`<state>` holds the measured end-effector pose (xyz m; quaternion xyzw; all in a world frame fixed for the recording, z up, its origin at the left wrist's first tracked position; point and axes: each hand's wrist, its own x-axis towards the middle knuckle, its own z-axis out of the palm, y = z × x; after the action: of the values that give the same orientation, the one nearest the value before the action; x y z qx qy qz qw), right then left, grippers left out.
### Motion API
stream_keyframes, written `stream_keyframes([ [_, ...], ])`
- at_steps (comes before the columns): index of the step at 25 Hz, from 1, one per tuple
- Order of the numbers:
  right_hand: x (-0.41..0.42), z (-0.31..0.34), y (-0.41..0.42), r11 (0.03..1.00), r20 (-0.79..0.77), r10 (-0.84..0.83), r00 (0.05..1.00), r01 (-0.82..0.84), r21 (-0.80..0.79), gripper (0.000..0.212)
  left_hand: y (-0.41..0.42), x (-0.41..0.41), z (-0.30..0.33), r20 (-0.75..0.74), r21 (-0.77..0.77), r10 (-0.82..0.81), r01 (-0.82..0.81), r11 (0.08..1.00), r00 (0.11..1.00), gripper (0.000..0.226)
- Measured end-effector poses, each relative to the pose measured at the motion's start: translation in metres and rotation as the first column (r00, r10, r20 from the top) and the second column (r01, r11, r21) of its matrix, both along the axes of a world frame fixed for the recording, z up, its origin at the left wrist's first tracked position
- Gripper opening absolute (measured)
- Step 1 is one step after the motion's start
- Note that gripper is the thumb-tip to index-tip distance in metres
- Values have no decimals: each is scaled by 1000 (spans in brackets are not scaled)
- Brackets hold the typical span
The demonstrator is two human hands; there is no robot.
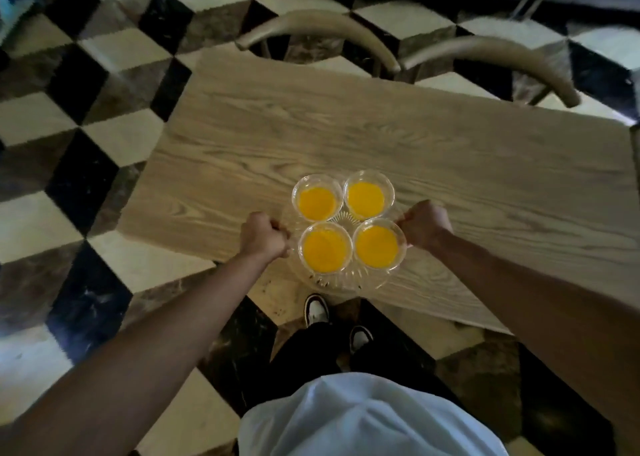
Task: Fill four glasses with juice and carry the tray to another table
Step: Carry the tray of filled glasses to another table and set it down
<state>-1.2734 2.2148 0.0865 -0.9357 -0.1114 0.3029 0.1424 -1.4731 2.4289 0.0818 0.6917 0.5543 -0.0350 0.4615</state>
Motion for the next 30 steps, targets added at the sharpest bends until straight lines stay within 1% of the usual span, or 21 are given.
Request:
stream_keyframes([
  [3, 8, -3, -5, 988, -2, -151, 989, 151, 37, 19, 17, 33, 2, -13, 23, -118, 118, 993, 993, 22],
  [5, 14, -5, -10, 975, -8, -216, 976, 216, 49, 20, 23, 52, 0, 9, 6, -143, 143, 990, 990, 27],
  [7, 22, -8, -14, 962, -13, -269, 963, 269, 56, 18, 25, 72, -4, 20, 2, -178, 178, 984, 984, 32],
  [13, 47, -22, -26, 915, -78, -387, 919, 393, 94, 8, 28, 122, -16, -27, 26, -293, 293, 956, 956, 38],
  [15, 59, -28, -26, 915, -92, -386, 918, 394, 90, 8, 29, 137, -19, -60, 44, -307, 310, 950, 950, 36],
  [18, 76, -34, -25, 920, -107, -378, 920, 386, 72, 11, 29, 158, -18, -106, 56, -330, 337, 940, 938, 21],
  [20, 85, -36, -24, 917, -110, -388, 915, 395, 55, 15, 30, 169, -17, -115, 60, -348, 356, 933, 930, 16],
  [27, 105, -47, -11, 900, -127, -423, 897, 433, 58, 19, 44, 202, -26, -165, 61, -404, 418, 906, 900, 24],
  [30, 112, -50, -5, 900, -134, -423, 896, 433, 56, 15, 50, 210, -28, -189, 71, -412, 431, 900, 891, 22],
])
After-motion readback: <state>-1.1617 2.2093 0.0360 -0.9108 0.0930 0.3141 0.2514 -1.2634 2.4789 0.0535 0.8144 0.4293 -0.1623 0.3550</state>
